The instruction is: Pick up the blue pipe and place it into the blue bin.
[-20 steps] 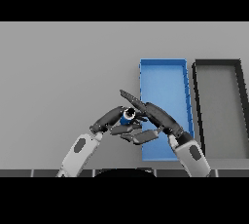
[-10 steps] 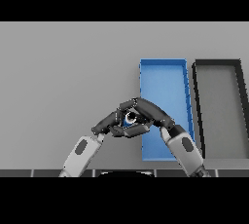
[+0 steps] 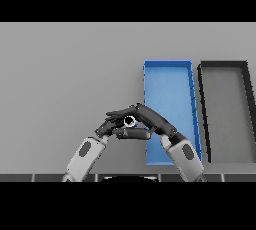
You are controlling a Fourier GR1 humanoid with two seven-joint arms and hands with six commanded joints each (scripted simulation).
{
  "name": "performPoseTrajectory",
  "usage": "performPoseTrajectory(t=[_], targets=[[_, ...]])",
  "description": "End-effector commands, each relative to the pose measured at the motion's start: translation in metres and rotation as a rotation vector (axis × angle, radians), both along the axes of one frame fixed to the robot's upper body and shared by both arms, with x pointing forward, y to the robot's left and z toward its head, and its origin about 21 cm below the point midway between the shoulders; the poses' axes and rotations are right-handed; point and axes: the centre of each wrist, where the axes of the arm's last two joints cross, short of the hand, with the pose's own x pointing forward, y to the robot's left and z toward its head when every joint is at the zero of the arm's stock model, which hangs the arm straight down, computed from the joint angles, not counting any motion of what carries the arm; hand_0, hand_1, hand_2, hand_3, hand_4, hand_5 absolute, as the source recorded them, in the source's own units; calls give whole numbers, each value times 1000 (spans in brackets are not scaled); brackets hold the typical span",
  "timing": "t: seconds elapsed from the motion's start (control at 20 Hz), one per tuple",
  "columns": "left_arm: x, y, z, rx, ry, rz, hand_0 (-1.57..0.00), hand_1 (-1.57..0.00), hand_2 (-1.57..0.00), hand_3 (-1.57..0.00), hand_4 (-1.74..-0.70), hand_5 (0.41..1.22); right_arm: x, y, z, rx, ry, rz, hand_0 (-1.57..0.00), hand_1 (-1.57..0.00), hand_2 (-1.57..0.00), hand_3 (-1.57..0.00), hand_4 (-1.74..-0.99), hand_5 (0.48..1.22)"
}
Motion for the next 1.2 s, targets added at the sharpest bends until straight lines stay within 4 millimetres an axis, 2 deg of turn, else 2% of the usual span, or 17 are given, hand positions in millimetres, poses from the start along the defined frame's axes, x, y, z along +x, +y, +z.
performPoseTrajectory(t=[0.0, 0.1, 0.15, 0.2, 0.3, 0.4, 0.55, 0.7, 0.85, 1.0, 1.15], targets=[[-2, -1, 0, 1, 4, 9, -1571, -1571, -1561, -1434, -1735, 1221, -3, 0, 0, 13, 10, -3, -1530, -1531, -1531, -1513, -1492, 1162], [-1, 0, 1, -3, 0, 17, -1571, -1571, -1564, -1434, -1732, 1221, -5, 3, -1, 26, 28, -10, -1545, -1545, -1545, -1534, -1494, 1183], [-1, 3, 1, -2, -13, 22, -1571, -1571, -1566, -1264, -1734, 1221, -4, 3, -1, 34, 27, -15, -1550, -1550, -1550, -1541, -1495, 1191], [-3, 1, -1, 11, -22, 17, -1446, -1368, -1336, -1051, -1629, 1221, -5, 3, -1, 29, 25, -25, -1554, -1554, -1555, -1547, -1496, 1197], [-2, 7, 0, 64, -39, 5, -940, -875, -855, -672, -1406, 1221, -5, 1, -1, 27, 19, -36, -1560, -1560, -1560, -1556, -1497, 1206], [0, 6, -2, 89, -43, -34, -601, -560, -547, -430, -1250, 1221, -5, 1, 0, 18, 25, -49, -1564, -1564, -1564, -1561, -1498, 1211], [5, 9, -2, 122, -14, -38, -307, -286, -279, -220, -1092, 984, -4, 0, 1, 29, 16, -50, -1567, -1568, -1568, -1566, -1498, 1216], [6, 13, -2, 184, 39, -16, -157, -146, -143, -112, -1011, 785, -5, 4, 3, 54, -12, -46, -1569, -1569, -1569, -1568, -1499, 1218], [2, 12, -6, 184, 72, 6, -80, -74, -73, -57, -975, 642, -2, 4, 3, 57, -24, -52, -1570, -1570, -1570, -1570, -1499, 1220], [8, 15, -7, 210, 105, 35, -40, -38, -37, -29, -968, 557, -2, 3, 2, 83, -31, -53, -1571, -1571, -1571, -1570, -1498, 1220], [6, 8, -9, 203, 110, 34, -20, -19, -18, -14, -971, 519, -1, -1, 14, 143, -19, -50, -1571, -1571, -1571, -1571, -1496, 1221]])
